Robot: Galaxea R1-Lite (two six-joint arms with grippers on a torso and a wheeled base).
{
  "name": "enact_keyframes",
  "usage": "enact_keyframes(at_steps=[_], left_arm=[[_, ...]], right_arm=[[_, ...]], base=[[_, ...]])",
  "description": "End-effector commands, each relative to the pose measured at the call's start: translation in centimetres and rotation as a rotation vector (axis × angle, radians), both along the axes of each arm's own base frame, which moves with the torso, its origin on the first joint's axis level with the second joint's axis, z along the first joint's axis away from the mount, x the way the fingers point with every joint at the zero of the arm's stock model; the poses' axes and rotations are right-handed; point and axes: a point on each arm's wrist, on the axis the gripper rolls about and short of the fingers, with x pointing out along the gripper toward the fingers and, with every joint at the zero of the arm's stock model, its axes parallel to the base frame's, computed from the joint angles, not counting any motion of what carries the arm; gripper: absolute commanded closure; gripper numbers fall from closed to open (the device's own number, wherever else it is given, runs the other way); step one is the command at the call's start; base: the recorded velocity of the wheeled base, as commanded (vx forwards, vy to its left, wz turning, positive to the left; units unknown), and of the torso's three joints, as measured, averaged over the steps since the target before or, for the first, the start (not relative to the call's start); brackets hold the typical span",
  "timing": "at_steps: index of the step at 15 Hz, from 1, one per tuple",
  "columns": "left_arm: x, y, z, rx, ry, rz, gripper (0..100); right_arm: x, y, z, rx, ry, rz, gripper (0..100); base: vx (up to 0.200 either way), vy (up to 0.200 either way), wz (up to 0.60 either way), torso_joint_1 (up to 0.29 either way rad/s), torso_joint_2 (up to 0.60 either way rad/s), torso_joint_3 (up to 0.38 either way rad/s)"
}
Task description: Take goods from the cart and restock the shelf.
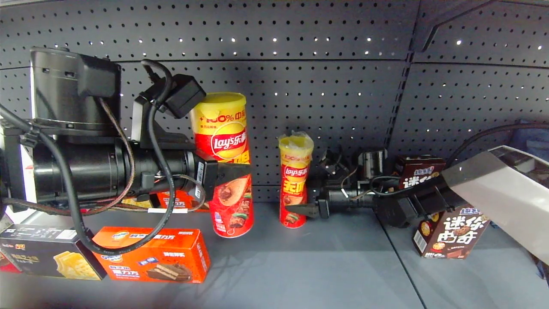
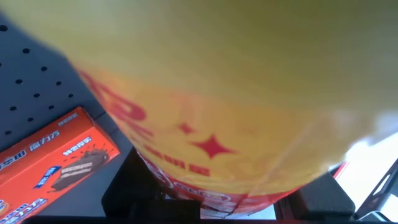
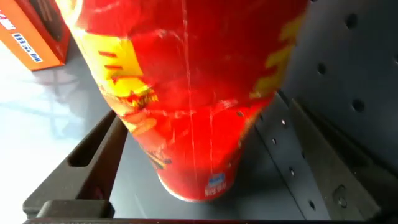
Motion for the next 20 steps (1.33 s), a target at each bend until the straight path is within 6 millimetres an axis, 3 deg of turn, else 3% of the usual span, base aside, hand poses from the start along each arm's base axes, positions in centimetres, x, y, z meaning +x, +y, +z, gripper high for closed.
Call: enact_keyframes(at_steps=[1,6,10,14,17,20], left_arm=[[0.0,0.0,0.1,-0.001,-0.002,0.002,100],[0.1,0.3,-0.2,0.002,0.005,0.013,100],[0.1,0.3,0.1,-0.001,-0.002,0.013,100],[0.0,0.3,0.2,-0.003,-0.006,0.012,100],[0.0,0.4,0.2,-0.004,-0.005,0.013,100],[-0.1,0.2,0.0,0.001,-0.001,0.008,100]], right_arm=[[0.1,0.3,-0.4,-0.001,0.005,0.013,100],[-0.3,0.7,-0.5,-0.004,0.010,0.023,100],[-1.8,2.0,2.0,0.009,-0.041,0.016,100],[-3.9,1.7,3.7,0.010,-0.051,0.015,100],[-5.3,0.9,3.3,0.015,-0.026,0.011,100],[-8.2,-0.6,2.1,0.034,-0.035,-0.003,100]], base=[[0.000,0.000,0.00,0.000,0.00,0.000],[0.000,0.000,0.00,0.000,0.00,0.000],[0.000,0.000,0.00,0.000,0.00,0.000],[0.000,0.000,0.00,0.000,0.00,0.000],[0.000,0.000,0.00,0.000,0.00,0.000],[0.000,0.000,0.00,0.000,0.00,0.000]])
